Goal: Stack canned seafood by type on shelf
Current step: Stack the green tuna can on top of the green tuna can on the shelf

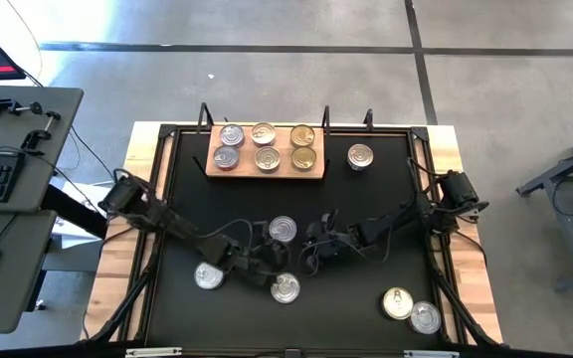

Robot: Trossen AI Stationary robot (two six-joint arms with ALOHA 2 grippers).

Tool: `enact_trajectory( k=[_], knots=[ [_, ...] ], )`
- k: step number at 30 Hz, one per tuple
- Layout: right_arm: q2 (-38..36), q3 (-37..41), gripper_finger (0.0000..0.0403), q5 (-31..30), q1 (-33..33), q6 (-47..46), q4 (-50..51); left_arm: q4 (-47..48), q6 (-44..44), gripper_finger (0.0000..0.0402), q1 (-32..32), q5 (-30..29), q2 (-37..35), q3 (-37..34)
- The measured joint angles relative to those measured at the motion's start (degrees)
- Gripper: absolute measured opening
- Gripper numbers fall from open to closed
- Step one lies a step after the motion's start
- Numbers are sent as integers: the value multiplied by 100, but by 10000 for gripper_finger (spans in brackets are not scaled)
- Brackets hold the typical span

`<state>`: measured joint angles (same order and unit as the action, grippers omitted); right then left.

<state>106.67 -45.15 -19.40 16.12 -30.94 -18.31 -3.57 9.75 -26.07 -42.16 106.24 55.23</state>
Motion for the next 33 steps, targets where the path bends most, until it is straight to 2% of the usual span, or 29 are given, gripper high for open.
enact_trajectory(
  k=[5,9,13,18,23,26,28,33],
  knots=[
    [2,0,0,4,0,41,2,-195,-101,134,326,236,265,-112],
    [2,0,0,50,18,287,-7,-114,-50,141,476,477,372,-111],
    [-9,0,0,79,202,1002,-252,-112,-41,103,512,627,369,-99],
    [-211,-98,0,-80,497,2108,-373,-150,106,16,505,674,363,-92],
    [-719,-109,2,-539,635,2383,-63,-193,761,10,430,734,335,-103],
    [-1068,-111,18,-710,598,2400,284,-935,818,2,319,782,341,-356],
    [-1186,-118,44,-651,555,2627,417,-1635,823,2,285,911,320,-653],
    [-1040,-118,146,-143,384,3667,294,-3703,955,0,396,1385,138,-1586]
  ],
)
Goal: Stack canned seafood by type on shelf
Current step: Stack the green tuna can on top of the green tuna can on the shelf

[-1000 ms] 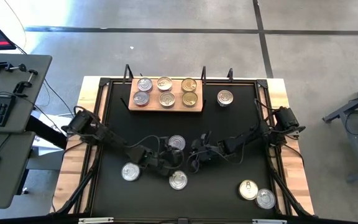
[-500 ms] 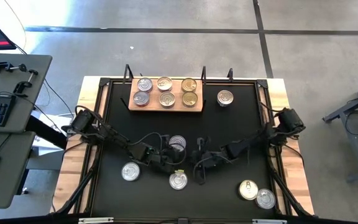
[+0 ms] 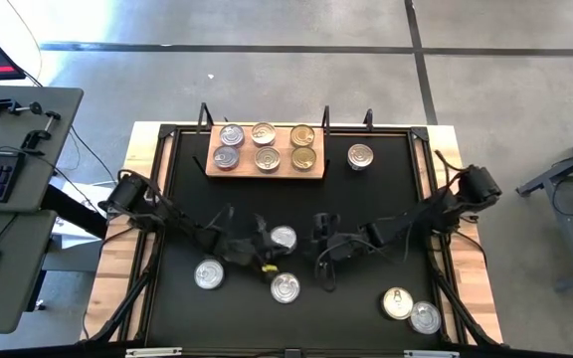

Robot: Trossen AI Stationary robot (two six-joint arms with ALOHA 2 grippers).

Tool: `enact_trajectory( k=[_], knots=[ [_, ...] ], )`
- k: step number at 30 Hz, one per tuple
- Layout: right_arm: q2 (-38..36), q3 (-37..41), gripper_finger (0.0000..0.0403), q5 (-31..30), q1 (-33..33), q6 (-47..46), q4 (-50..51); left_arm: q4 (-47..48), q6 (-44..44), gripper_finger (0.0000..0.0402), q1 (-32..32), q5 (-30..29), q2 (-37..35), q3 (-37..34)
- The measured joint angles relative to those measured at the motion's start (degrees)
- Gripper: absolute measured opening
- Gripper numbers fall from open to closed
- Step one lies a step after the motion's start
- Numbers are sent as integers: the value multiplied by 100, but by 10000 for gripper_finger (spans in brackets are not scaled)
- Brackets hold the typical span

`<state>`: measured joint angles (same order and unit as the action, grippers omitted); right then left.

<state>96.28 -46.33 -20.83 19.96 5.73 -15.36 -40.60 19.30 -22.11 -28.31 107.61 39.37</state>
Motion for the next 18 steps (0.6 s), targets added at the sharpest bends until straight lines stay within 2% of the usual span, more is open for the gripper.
enact_trajectory(
  k=[4,7,10,18],
  knots=[
    [351,0,222,51,-54,1197,-122,-1392,124,0,141,262,-204,-618],
    [662,0,254,-73,-54,2198,-630,-1915,165,0,229,400,-296,-927],
    [934,-1,261,-490,-39,2652,-1210,-2099,172,0,290,483,-350,-1021],
    [1356,-316,261,-359,-266,2601,-1403,-2155,165,1,302,550,-337,-1040]
  ],
)
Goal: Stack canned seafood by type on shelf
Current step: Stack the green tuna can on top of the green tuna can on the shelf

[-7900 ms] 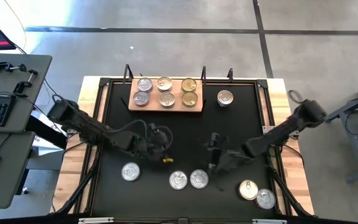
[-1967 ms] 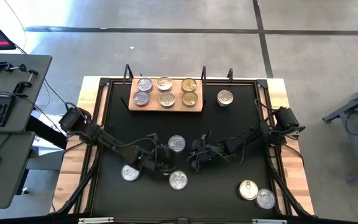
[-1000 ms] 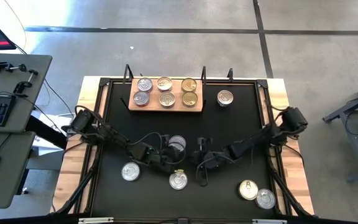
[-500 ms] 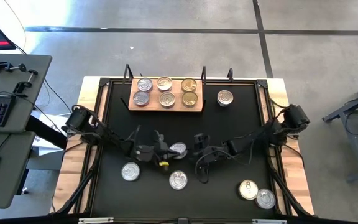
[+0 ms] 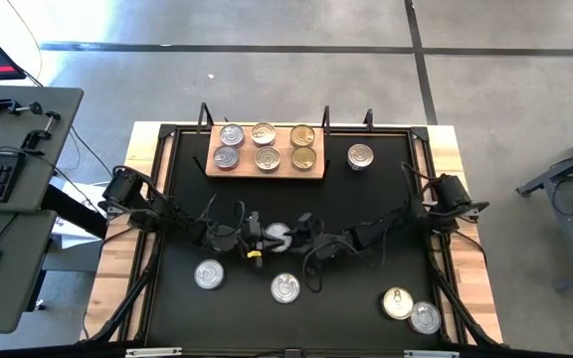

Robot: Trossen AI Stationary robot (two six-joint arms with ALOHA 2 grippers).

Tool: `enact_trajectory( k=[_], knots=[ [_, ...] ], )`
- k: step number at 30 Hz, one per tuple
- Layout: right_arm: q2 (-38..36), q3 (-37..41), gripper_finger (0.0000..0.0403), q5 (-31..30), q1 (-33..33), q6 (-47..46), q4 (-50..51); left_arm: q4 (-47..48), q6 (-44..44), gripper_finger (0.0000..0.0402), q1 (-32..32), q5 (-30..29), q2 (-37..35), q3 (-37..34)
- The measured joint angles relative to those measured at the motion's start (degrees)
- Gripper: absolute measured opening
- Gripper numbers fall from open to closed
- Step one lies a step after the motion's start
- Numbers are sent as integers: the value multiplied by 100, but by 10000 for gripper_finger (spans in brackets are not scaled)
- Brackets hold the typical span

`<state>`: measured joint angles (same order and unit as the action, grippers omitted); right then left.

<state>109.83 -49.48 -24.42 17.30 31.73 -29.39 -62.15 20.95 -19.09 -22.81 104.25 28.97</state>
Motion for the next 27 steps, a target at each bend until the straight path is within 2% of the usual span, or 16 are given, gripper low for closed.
enact_trajectory(
  k=[4,8,11,13,16,19,23,27],
  knots=[
    [78,-156,261,85,-51,49,100,131,-4,1,-21,5,-15,-3],
    [-25,-314,261,-722,21,-248,642,654,-2,1,-147,-1,-323,-5],
    [-231,-527,261,-953,29,-1059,1388,1723,112,0,-311,-343,-816,-2],
    [-304,-678,261,-685,-55,-1844,1958,2524,320,0,-439,-884,-1235,-3],
    [-314,-839,261,311,-276,-2947,2447,3735,842,0,-624,-1743,-1852,0],
    [-239,-863,261,1228,-478,-3585,2293,4931,1568,0,-685,-2005,-2258,0],
    [17,-852,261,1294,-603,-3816,2074,6063,2453,0,-588,-2017,-2267,-8],
    [272,-849,261,1292,-692,-4096,1801,6076,2826,0,-525,-1958,-1882,-22]
  ],
)
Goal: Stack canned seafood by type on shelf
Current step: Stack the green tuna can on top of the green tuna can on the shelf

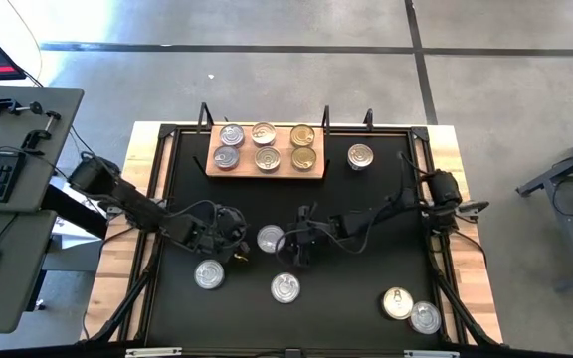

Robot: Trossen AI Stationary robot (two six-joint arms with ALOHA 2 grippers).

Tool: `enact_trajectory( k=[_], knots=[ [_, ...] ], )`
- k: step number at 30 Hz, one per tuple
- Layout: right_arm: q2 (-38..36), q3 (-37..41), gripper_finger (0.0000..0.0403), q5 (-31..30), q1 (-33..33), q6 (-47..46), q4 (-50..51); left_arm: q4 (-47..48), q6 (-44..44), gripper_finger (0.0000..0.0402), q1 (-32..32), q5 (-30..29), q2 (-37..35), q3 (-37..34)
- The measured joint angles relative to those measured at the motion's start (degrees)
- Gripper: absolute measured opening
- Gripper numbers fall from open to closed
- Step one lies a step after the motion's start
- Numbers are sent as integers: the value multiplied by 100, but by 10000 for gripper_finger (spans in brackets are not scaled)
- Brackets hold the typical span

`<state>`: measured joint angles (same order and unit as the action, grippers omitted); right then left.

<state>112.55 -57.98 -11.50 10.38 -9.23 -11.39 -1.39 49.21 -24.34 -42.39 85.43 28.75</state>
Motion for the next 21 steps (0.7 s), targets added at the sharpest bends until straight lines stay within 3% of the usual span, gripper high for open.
enact_trajectory(
  k=[6,10,16,21],
  knots=[
    [71,2,261,-343,-104,-487,-39,-1244,-840,0,-120,17,581,0],
    [70,4,261,-323,-109,-593,-6,-1358,-1211,0,-235,-75,460,43],
    [72,9,261,-329,-22,-786,37,-2176,-2455,2,-452,-29,328,130],
    [72,9,261,-333,34,-879,-12,-2528,-3106,34,-551,-10,330,140]
  ],
)
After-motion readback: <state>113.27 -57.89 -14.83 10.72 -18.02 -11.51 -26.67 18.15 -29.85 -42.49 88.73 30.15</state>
